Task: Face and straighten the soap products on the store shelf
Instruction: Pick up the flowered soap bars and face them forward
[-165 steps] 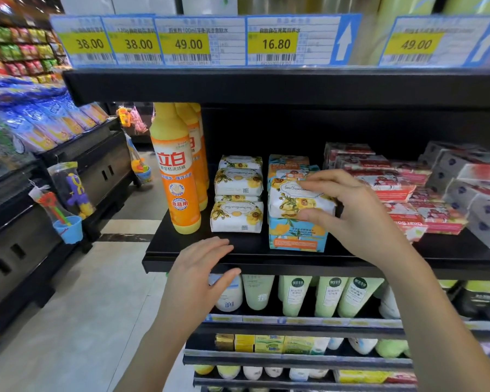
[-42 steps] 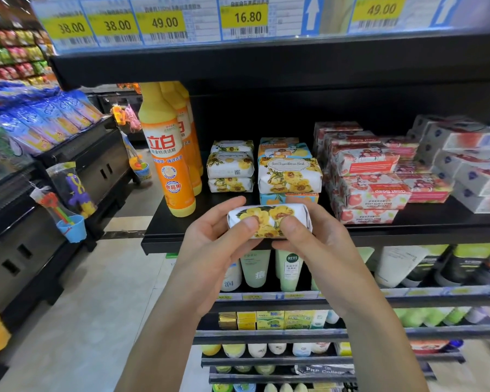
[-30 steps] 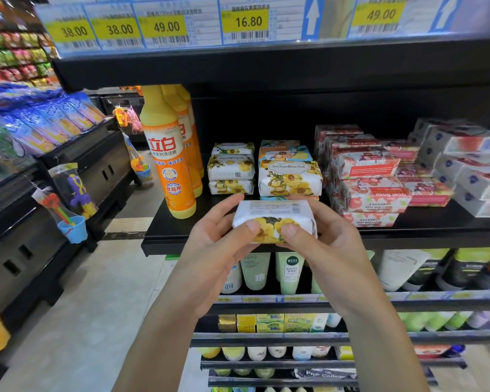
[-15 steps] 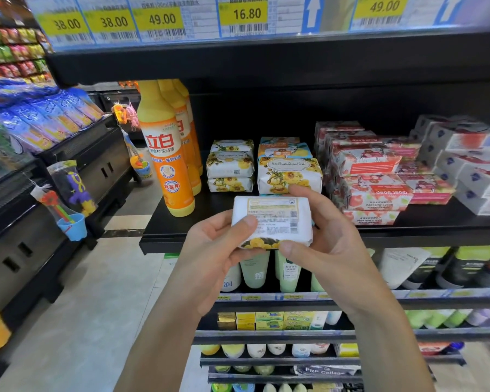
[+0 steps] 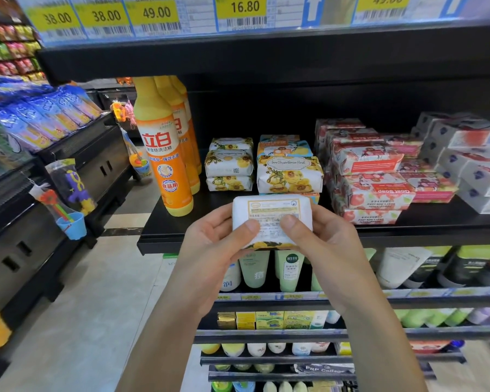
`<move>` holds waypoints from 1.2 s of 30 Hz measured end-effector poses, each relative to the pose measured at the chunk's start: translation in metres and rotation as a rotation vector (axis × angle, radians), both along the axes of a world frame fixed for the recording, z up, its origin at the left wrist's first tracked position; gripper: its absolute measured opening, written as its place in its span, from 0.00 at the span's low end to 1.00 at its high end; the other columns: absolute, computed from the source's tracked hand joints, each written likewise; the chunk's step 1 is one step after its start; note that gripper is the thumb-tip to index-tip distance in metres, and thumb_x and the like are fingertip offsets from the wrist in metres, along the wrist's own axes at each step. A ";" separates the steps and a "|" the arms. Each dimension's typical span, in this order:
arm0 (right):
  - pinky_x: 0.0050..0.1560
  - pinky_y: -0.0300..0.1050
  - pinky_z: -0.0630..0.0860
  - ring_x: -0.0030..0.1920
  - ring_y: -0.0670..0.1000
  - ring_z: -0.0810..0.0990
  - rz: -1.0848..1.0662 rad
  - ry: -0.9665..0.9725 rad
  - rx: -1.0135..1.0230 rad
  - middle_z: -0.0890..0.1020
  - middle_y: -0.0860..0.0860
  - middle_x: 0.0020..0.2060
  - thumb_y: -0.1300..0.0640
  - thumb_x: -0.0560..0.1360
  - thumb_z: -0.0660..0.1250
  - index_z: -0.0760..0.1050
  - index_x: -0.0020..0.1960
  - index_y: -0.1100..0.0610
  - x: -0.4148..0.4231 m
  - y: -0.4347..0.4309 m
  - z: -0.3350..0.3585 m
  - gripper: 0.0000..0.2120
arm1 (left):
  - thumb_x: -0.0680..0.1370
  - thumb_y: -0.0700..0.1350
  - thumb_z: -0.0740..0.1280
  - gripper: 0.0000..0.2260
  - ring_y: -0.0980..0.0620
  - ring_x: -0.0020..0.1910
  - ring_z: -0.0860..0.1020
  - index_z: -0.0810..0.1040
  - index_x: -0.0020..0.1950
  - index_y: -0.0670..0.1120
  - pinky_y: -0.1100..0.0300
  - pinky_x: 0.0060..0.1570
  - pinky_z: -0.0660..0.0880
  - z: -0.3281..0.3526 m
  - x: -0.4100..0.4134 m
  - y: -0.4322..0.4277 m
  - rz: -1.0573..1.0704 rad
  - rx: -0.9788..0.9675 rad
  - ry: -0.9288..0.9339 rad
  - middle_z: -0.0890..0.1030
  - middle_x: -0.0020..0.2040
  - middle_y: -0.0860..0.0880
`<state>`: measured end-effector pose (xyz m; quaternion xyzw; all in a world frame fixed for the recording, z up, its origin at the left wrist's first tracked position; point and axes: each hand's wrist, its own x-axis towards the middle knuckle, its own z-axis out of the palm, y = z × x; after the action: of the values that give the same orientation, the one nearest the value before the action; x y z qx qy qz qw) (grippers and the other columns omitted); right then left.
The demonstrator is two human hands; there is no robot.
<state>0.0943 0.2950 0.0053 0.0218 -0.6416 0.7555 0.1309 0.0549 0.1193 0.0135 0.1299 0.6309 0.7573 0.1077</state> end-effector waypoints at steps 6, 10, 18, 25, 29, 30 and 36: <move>0.57 0.40 0.80 0.58 0.50 0.85 -0.011 0.034 -0.025 0.87 0.51 0.55 0.55 0.72 0.73 0.80 0.63 0.58 -0.001 0.003 -0.002 0.20 | 0.78 0.49 0.72 0.20 0.46 0.63 0.82 0.78 0.68 0.43 0.47 0.65 0.76 0.000 -0.003 0.000 -0.038 0.009 -0.027 0.85 0.61 0.45; 0.59 0.44 0.81 0.58 0.50 0.85 -0.017 0.075 0.012 0.87 0.51 0.55 0.60 0.72 0.73 0.79 0.64 0.58 -0.002 0.007 -0.005 0.20 | 0.75 0.58 0.63 0.22 0.48 0.60 0.84 0.81 0.62 0.47 0.53 0.60 0.81 0.003 -0.005 0.001 -0.062 0.018 -0.067 0.86 0.57 0.45; 0.64 0.50 0.79 0.62 0.54 0.82 0.051 0.119 0.028 0.84 0.55 0.60 0.65 0.72 0.73 0.75 0.68 0.63 -0.002 0.009 -0.008 0.25 | 0.74 0.54 0.67 0.24 0.47 0.60 0.83 0.80 0.65 0.40 0.53 0.59 0.81 0.003 -0.005 0.003 -0.072 0.024 -0.075 0.86 0.58 0.44; 0.58 0.42 0.80 0.62 0.48 0.82 0.024 0.061 0.018 0.83 0.47 0.61 0.52 0.70 0.77 0.74 0.70 0.51 -0.001 0.008 -0.006 0.30 | 0.76 0.48 0.74 0.21 0.46 0.60 0.83 0.78 0.66 0.40 0.51 0.61 0.80 -0.001 -0.006 0.003 -0.018 0.030 -0.044 0.85 0.59 0.44; 0.59 0.44 0.80 0.61 0.46 0.82 0.020 -0.001 0.019 0.84 0.46 0.60 0.44 0.69 0.76 0.74 0.69 0.53 -0.002 0.004 -0.006 0.31 | 0.72 0.47 0.73 0.23 0.45 0.60 0.83 0.79 0.66 0.42 0.52 0.58 0.81 -0.004 -0.007 0.003 0.007 0.046 -0.020 0.85 0.59 0.44; 0.58 0.44 0.80 0.61 0.47 0.83 0.029 -0.008 0.008 0.85 0.48 0.60 0.45 0.70 0.75 0.75 0.67 0.54 -0.003 0.003 -0.007 0.29 | 0.72 0.46 0.74 0.23 0.45 0.60 0.84 0.79 0.66 0.42 0.53 0.57 0.81 -0.004 -0.008 0.004 0.012 0.053 -0.013 0.85 0.59 0.44; 0.57 0.46 0.81 0.62 0.54 0.83 0.048 -0.001 -0.071 0.85 0.53 0.60 0.45 0.68 0.75 0.77 0.66 0.58 -0.004 0.003 -0.009 0.30 | 0.70 0.45 0.76 0.24 0.45 0.60 0.84 0.79 0.66 0.45 0.53 0.58 0.81 -0.004 -0.008 0.003 0.017 0.050 0.012 0.86 0.58 0.44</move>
<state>0.0901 0.2980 -0.0036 0.0323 -0.6136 0.7808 0.1131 0.0468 0.1224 0.0094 0.1318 0.6134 0.7730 0.0943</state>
